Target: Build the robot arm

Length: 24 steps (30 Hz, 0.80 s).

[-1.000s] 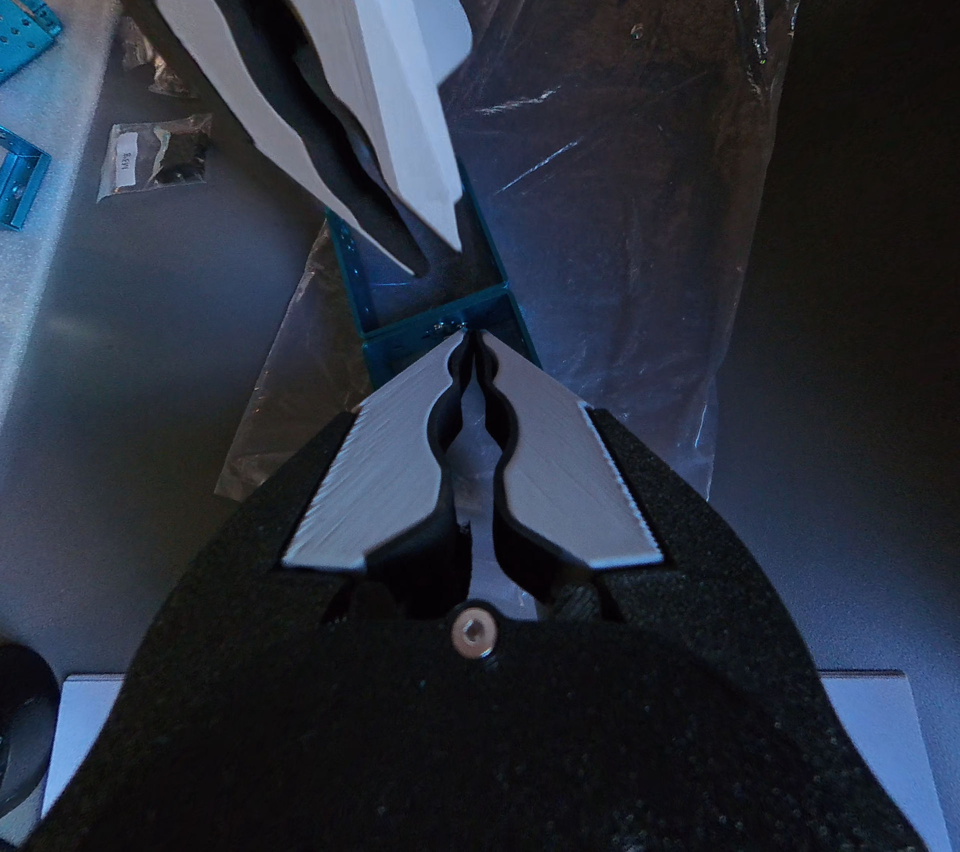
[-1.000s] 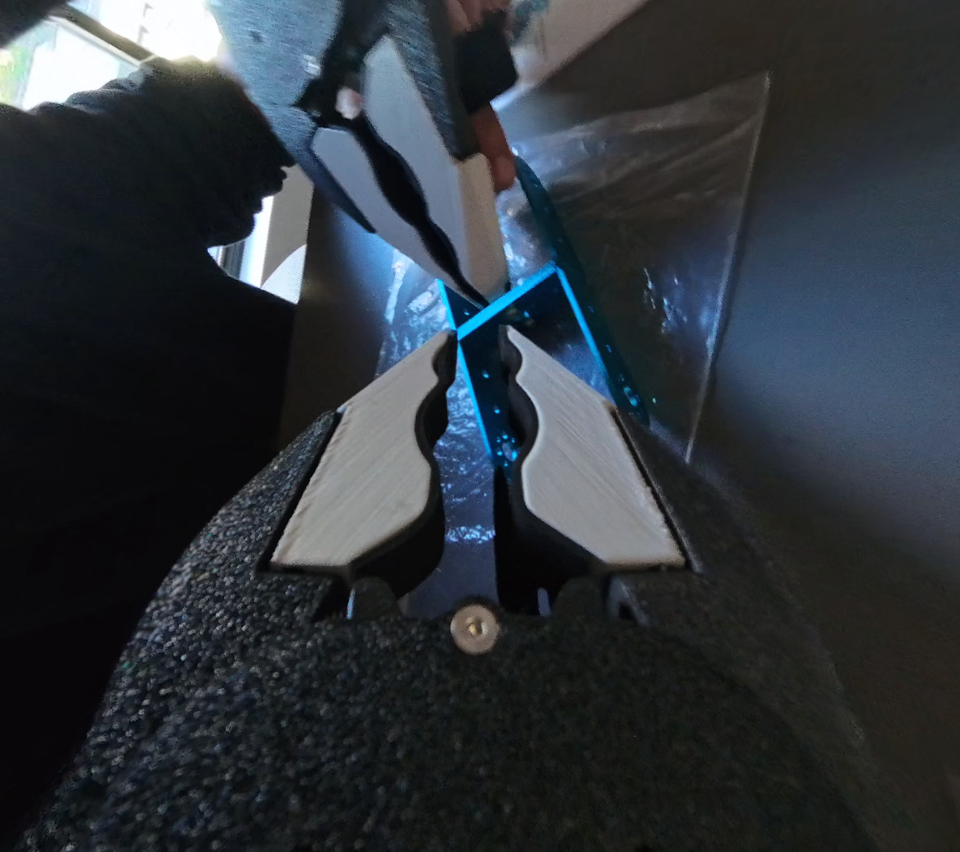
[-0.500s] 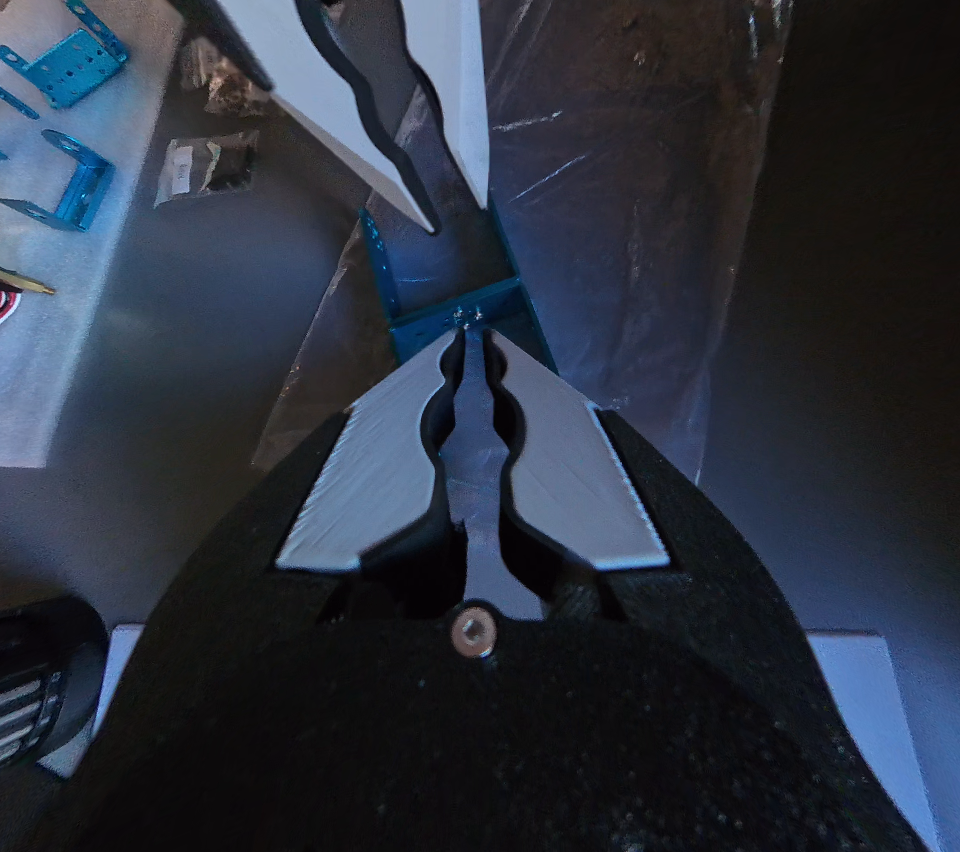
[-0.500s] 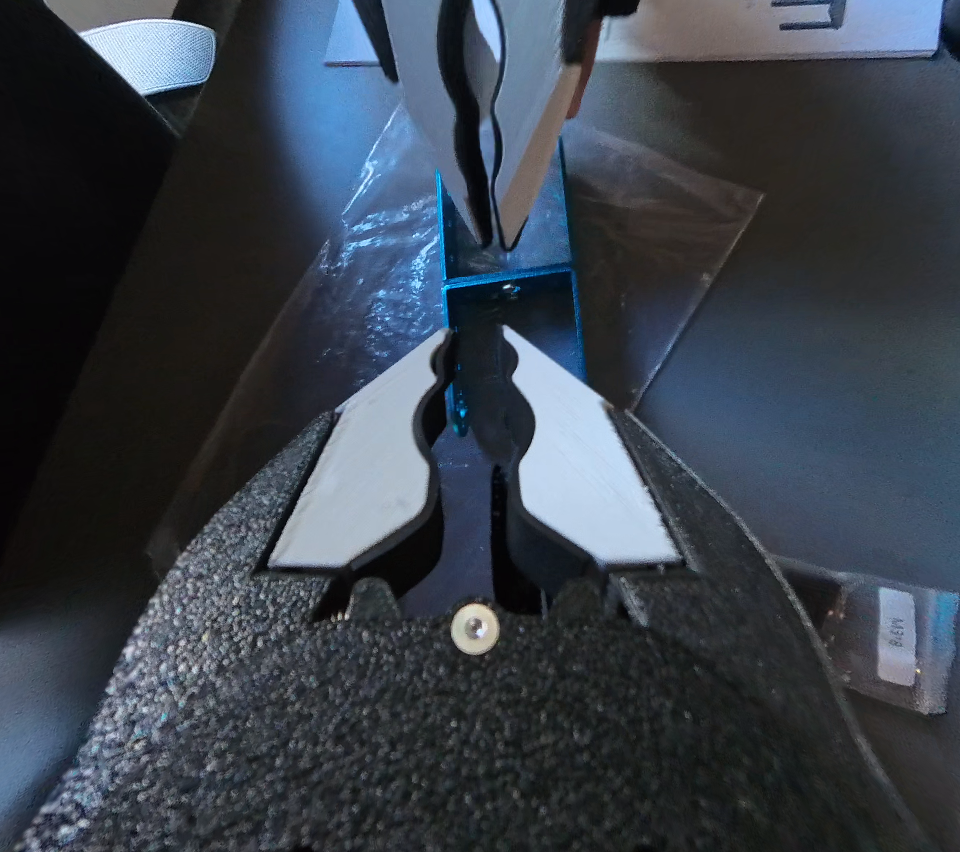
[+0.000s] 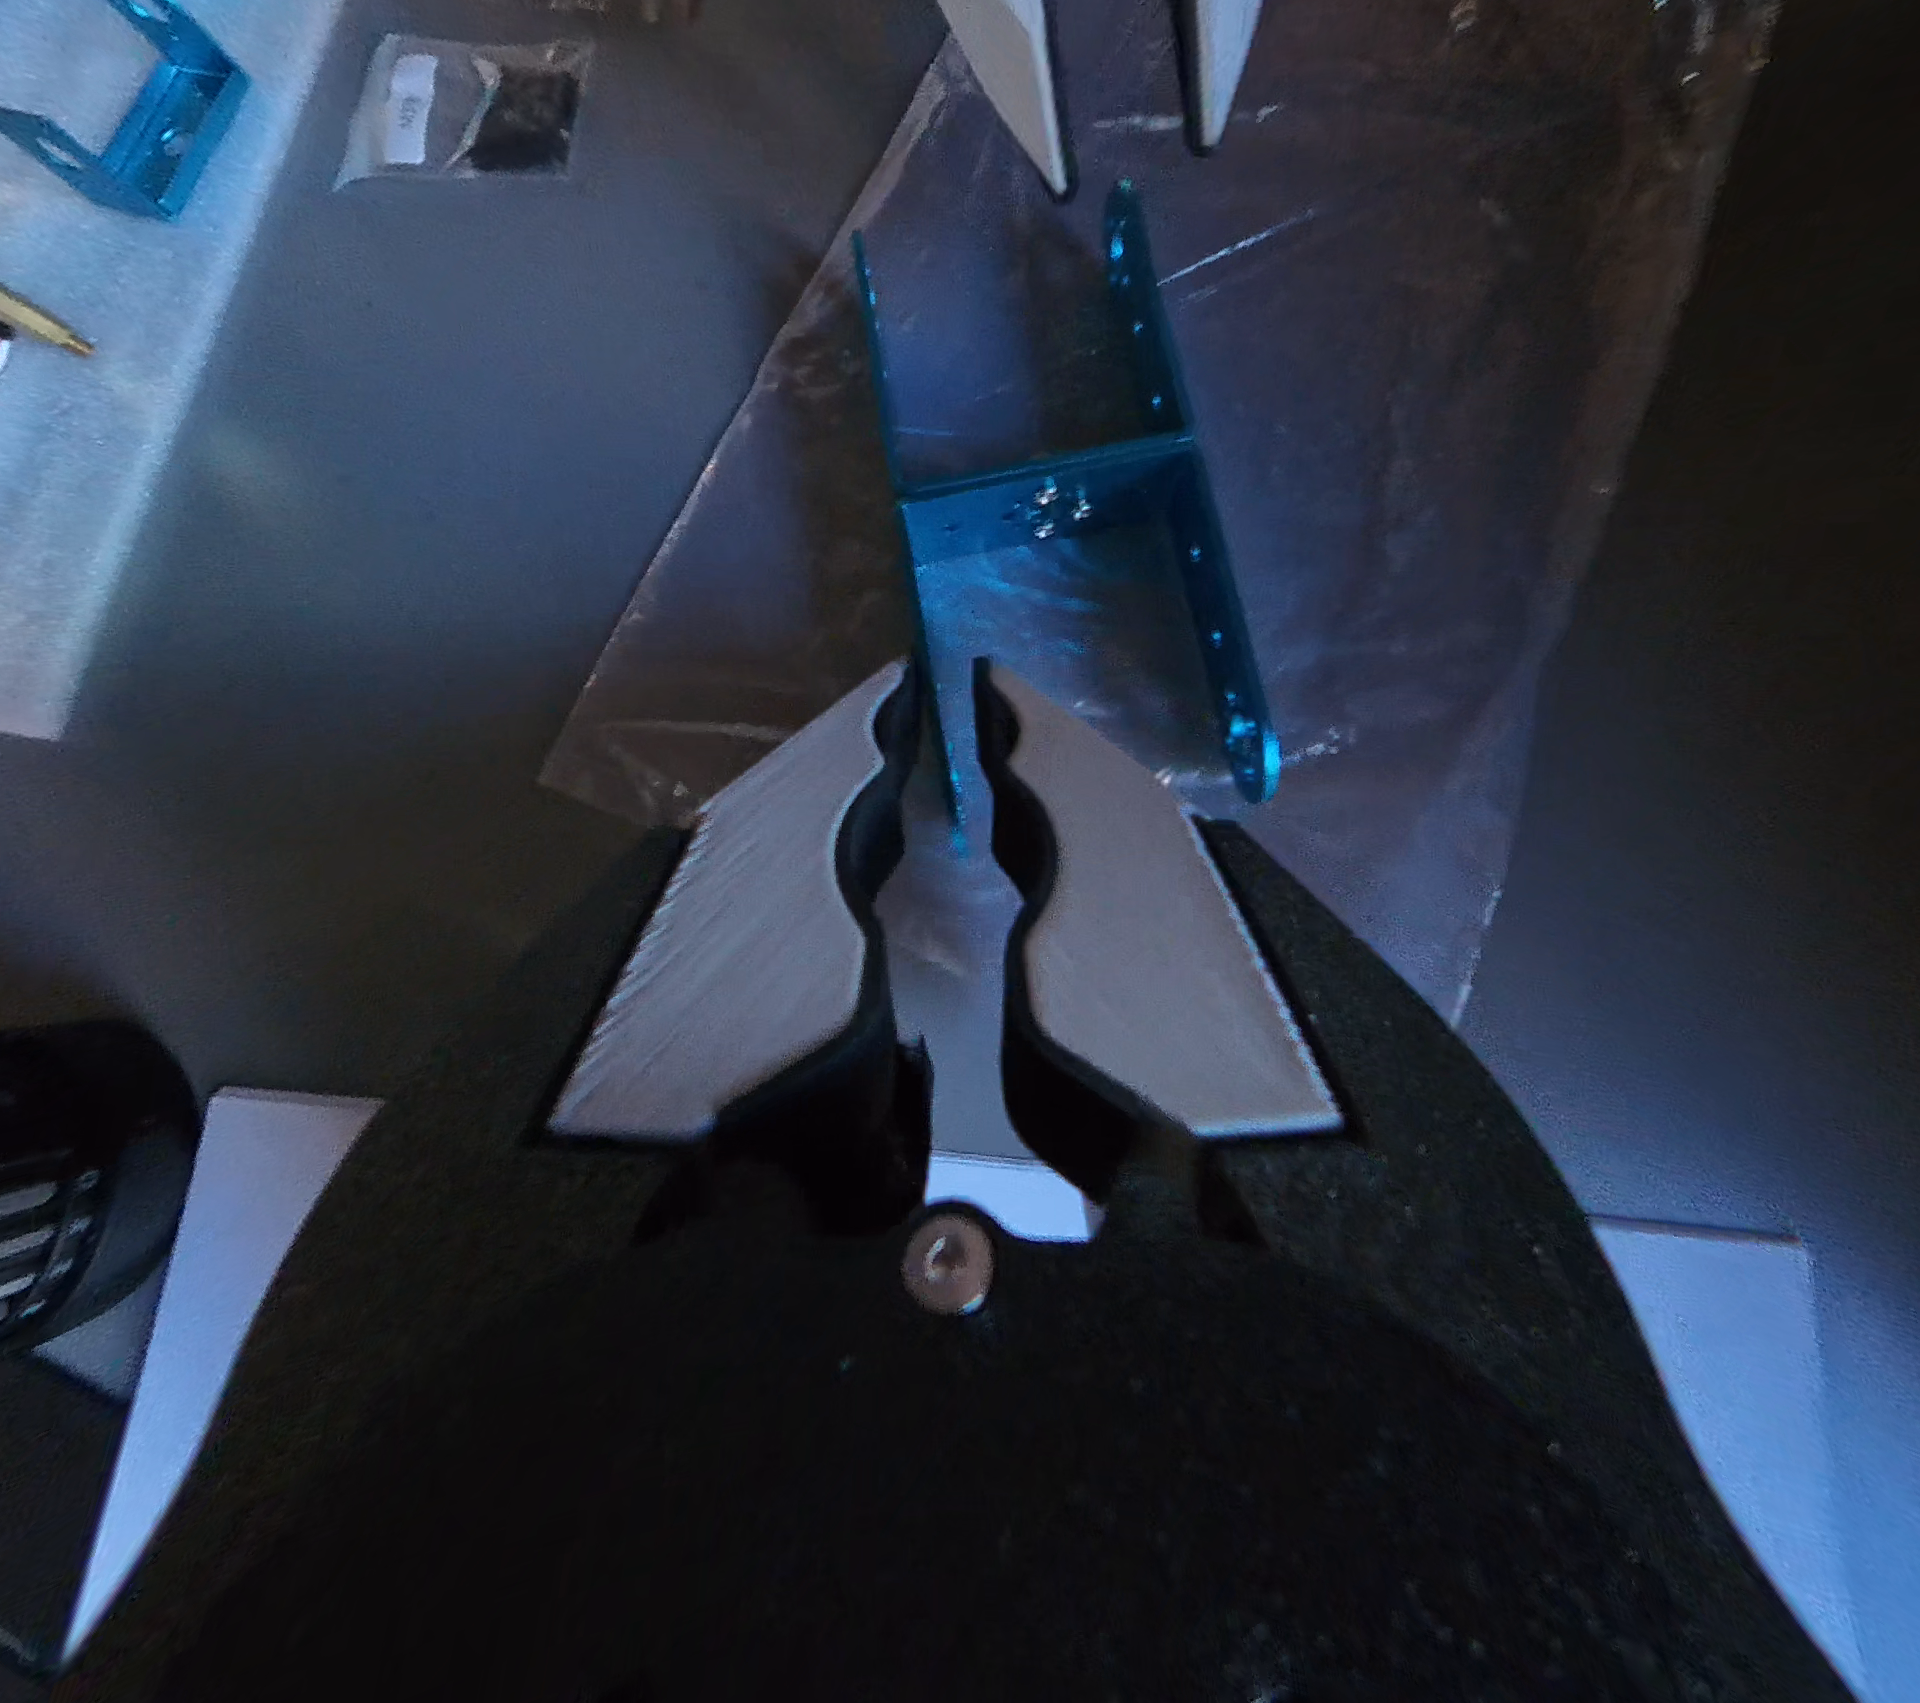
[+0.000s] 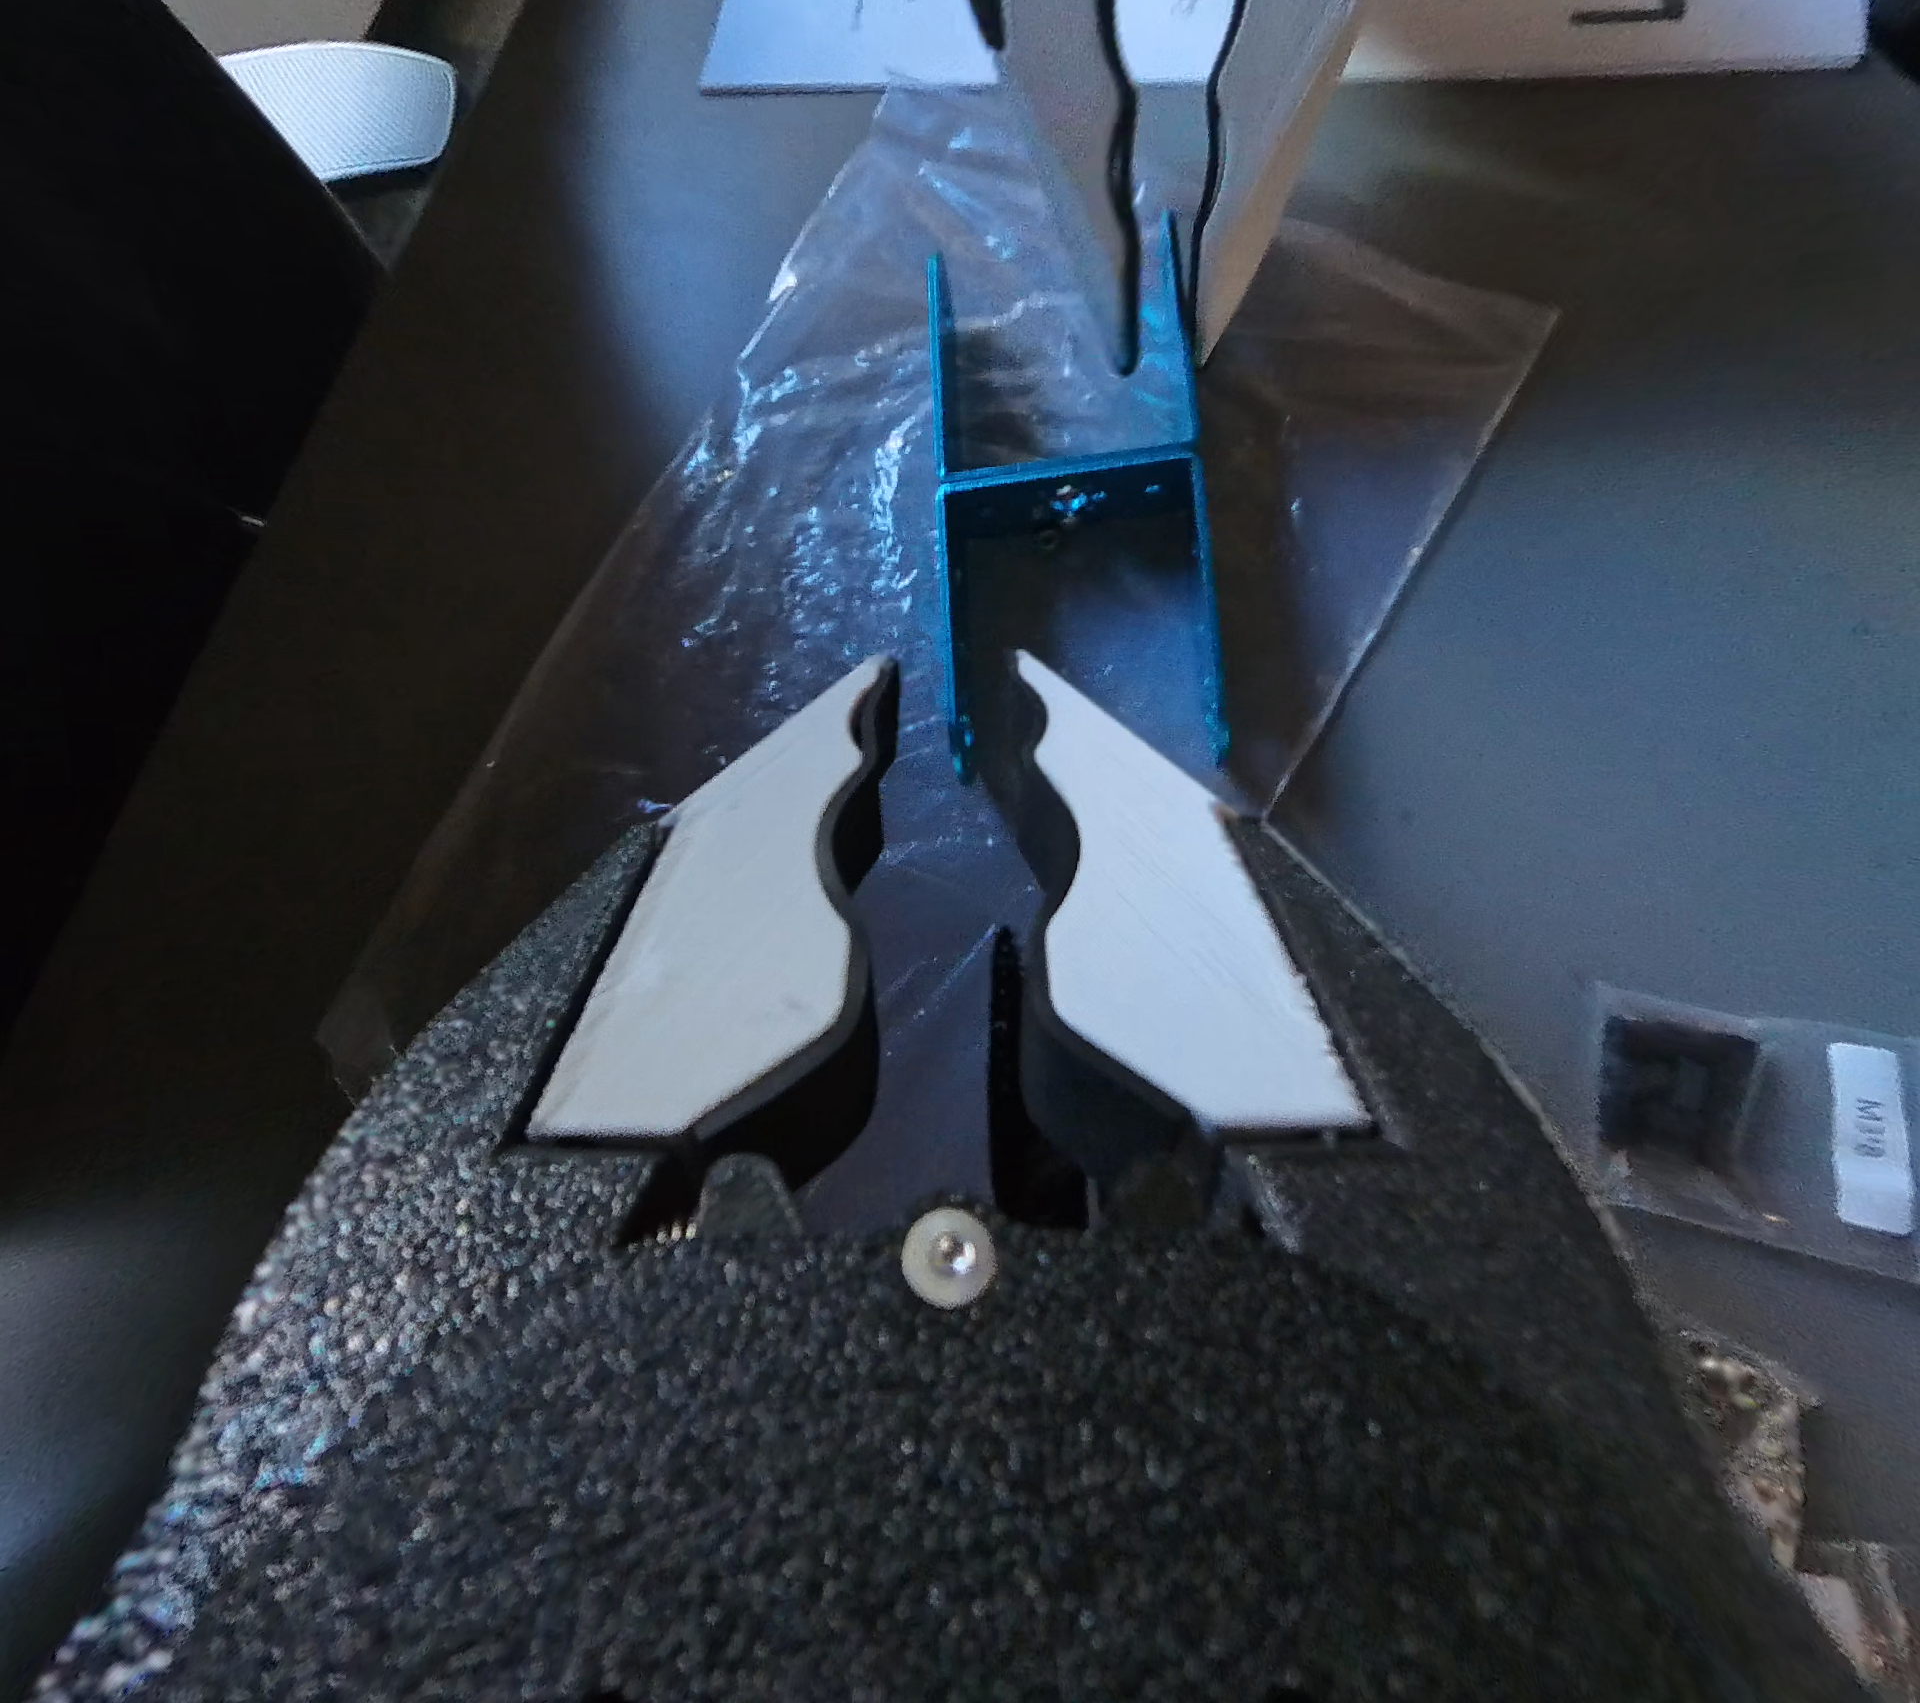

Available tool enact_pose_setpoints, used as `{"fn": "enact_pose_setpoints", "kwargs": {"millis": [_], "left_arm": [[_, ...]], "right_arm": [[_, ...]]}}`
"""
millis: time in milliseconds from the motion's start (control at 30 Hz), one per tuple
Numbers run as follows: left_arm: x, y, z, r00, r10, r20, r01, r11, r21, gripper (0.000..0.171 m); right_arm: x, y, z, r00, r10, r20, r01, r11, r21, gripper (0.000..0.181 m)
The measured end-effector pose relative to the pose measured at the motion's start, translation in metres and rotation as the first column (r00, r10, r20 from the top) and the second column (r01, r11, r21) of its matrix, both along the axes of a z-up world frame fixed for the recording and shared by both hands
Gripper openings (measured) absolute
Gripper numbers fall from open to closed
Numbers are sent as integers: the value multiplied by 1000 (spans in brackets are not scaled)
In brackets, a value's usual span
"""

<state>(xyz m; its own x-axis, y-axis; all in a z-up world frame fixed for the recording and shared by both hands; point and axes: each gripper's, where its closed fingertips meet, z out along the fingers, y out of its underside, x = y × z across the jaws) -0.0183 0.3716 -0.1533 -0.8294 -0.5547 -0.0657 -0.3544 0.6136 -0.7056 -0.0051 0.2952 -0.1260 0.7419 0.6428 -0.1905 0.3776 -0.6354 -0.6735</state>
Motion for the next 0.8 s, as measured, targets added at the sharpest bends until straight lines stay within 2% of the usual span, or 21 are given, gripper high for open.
{"fn": "enact_pose_setpoints", "kwargs": {"millis": [33, 167, 300, 367, 467, 533, 633, 700, 800], "left_arm": [[2, 1, -1, 1000, 8, 9, -8, 1000, 12, 2], [7, 0, -1, 1000, 29, 11, -29, 999, 20, 1], [9, -1, 1, 994, 106, -37, -106, 994, -3, 1], [7, -3, 3, 985, 168, -43, -169, 986, -8, 1], [-5, -10, 5, 966, 251, -57, -253, 967, -16, 1], [-15, -15, 4, 942, 329, -73, -331, 943, -25, 0], [-31, -23, 0, 872, 471, -130, -481, 875, -59, 0], [-40, -26, 0, 837, 534, -119, -544, 836, -70, 0], [-53, -24, 2, 796, 601, -70, -604, 795, -48, 0]], "right_arm": [[1, 0, -7, 1000, -8, 20, 9, 1000, -13, 19], [5, 0, -24, 997, -43, 69, 44, 999, -10, 20], [6, -2, -10, 994, -112, 22, 111, 993, 28, 23], [11, -1, 0, 981, -194, 7, 193, 979, 59, 27], [10, -5, 11, 944, -319, -88, 326, 942, 74, 28], [2, -13, 9, 928, -357, -110, 365, 928, 68, 31], [3, -27, -6, 904, -426, 21, 424, 903, 65, 32], [2, -32, -6, 890, -453, 52, 446, 888, 110, 33], [-4, -38, -7, 913, -405, 41, 401, 912, 88, 32]]}}
